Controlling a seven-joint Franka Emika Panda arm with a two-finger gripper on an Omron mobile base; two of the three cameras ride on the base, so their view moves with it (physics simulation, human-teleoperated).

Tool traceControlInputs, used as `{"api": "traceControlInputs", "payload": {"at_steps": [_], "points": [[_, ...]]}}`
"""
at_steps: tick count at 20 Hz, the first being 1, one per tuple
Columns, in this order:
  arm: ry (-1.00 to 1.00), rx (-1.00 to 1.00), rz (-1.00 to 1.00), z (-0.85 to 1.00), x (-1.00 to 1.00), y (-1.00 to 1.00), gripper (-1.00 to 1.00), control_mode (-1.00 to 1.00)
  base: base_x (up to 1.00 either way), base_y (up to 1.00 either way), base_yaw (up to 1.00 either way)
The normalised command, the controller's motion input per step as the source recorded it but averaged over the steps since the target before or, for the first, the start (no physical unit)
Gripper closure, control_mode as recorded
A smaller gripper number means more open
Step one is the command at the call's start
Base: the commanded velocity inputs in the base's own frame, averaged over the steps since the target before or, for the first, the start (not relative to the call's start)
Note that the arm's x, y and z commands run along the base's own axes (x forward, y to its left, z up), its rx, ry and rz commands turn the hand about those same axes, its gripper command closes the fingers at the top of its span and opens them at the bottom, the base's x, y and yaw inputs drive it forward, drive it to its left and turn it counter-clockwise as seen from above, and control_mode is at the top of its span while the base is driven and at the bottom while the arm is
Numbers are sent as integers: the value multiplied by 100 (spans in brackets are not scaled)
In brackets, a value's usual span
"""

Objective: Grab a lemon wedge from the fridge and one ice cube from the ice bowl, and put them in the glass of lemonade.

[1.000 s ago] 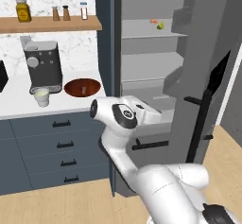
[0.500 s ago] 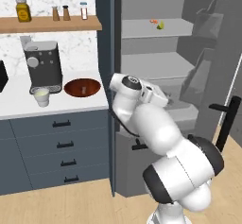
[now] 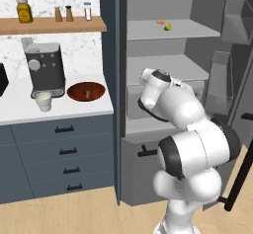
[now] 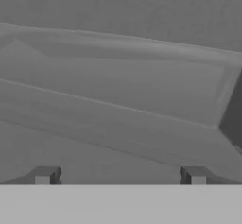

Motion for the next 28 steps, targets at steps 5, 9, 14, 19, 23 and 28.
{"api": "traceControlInputs", "payload": {"at_steps": [5,9,14,19,23,28], "points": [[-13,6,0,0,-52,-100,-100,-100,0,0,0],[-21,12,0,0,-57,-100,-100,-100,0,0,0],[-25,3,35,9,-40,8,-100,-100,0,0,0],[25,9,59,32,0,86,-100,-100,0,0,0],[32,32,74,2,0,32,-100,-100,0,0,0],[30,42,65,0,0,28,-100,-100,0,0,0]]}}
